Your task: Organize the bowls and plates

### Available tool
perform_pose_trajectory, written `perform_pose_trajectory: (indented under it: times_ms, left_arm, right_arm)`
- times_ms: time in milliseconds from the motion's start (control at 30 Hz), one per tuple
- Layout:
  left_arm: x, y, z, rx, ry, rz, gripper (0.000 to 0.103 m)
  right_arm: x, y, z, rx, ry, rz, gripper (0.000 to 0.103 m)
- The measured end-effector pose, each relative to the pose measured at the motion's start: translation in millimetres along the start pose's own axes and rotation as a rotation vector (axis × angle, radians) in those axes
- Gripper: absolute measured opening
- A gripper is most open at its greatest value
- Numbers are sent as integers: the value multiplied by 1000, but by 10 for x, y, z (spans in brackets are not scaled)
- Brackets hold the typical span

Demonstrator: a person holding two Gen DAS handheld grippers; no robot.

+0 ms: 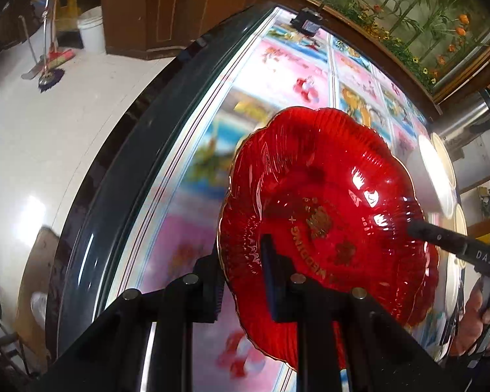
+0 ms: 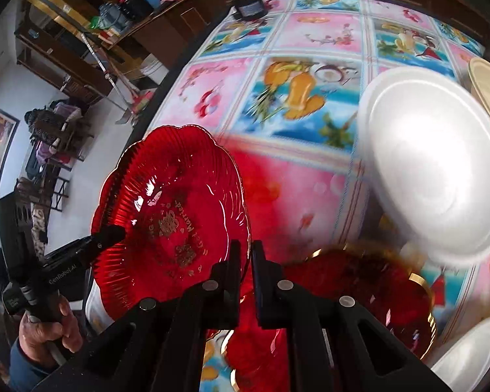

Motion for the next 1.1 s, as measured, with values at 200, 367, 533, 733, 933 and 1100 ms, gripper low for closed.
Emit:
perform_pose_trajectory:
  times_ms: [200,367,533,733,933,1100]
  left_arm:
    - [-167,-188,-537,-14,-33,7,20]
    - [-211,-331,-847,-6,-36,9,20]
    - [-206,-400,-898,9,-26,4,21]
    - [-145,-515,-868,60,2,-2,55]
    - [-177,-709,-867,120,-9,5,55]
    - [-56,-986,-1041,189,-37,38,55]
  right_arm:
    - [-214,-12,-391,-44,-37,25,8]
    - [-300,1,-751,-74,-51,28,8]
    - [-342,5,-979,-88,-48,21,9]
    - [-341,-92,-1076,-78,-36,14,11]
    - [24,-367,-959,38,12,-34,11]
    - [372,-294,-962,26,8,-70,11]
Point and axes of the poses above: each gripper's, at about its wrist camera, not at the fingertips, and y roughly the way its jaws point, x to its right, z to its top, the point moved 9 cm from there along y, roughly the way its jaws point, and after that the axes turned 1 degree about x, right-handed, at the moved point
